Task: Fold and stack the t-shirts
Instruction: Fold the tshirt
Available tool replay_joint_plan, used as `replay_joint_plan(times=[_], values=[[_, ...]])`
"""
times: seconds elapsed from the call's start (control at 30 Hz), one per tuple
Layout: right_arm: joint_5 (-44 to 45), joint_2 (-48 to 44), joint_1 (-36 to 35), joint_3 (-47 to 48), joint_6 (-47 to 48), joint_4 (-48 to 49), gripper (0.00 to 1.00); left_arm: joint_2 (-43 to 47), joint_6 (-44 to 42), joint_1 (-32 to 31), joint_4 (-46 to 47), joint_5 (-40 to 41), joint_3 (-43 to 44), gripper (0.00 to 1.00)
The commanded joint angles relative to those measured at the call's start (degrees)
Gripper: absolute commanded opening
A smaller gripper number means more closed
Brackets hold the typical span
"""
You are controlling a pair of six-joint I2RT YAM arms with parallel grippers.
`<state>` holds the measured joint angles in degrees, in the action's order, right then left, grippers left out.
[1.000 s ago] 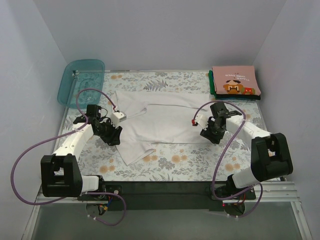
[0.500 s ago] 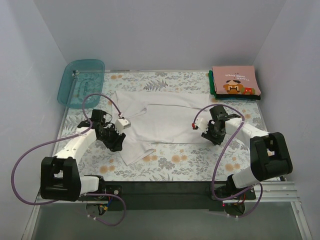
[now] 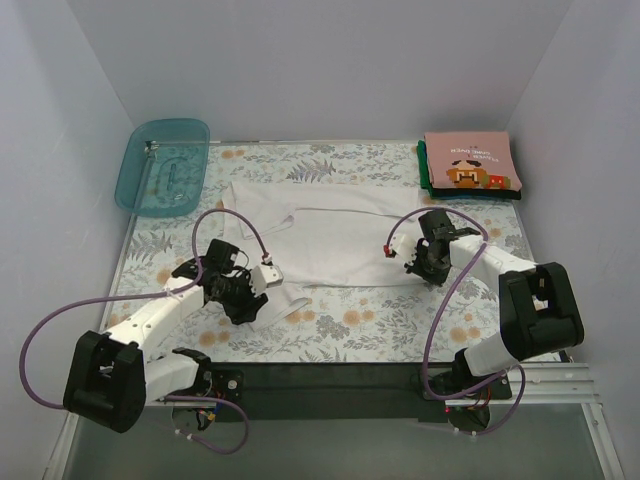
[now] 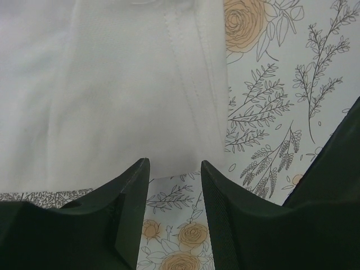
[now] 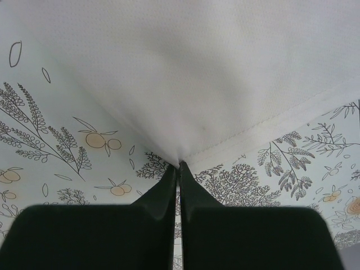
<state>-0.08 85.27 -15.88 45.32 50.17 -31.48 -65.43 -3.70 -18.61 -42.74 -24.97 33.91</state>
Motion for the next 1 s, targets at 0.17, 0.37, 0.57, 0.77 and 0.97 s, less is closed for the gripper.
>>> replay_joint_plan(times=[0.17, 0.37, 0.57, 0.77, 0.97], values=[[-0.28, 2.70, -0.12, 0.65, -0.43, 0.20, 0.01, 2.24, 0.45, -6.43, 5.21, 6.94, -6.13, 0.41], [-0.45, 2.97, -0.12, 1.17, -0.43, -0.07, 0.01, 2.24, -0.34, -8.28, 5.39, 9.33, -8.69, 0.21], [-0.63, 0.25, -0.12, 0.91, 0.01, -2.26, 0.01, 5.65, 0.71, -8.55, -1.99, 6.25, -4.30, 0.00], [-0.45, -6.69, -0.03, -0.94, 1.59, -5.60, 0.01, 10.49, -0.78, -8.55, -12.09, 4.76, 1.94, 0.00], [-1.42, -12.32, -0.03, 0.03, 2.30, -10.87, 0.01, 13.22, 2.56, -8.46, -19.48, 3.61, 10.72, 0.00]])
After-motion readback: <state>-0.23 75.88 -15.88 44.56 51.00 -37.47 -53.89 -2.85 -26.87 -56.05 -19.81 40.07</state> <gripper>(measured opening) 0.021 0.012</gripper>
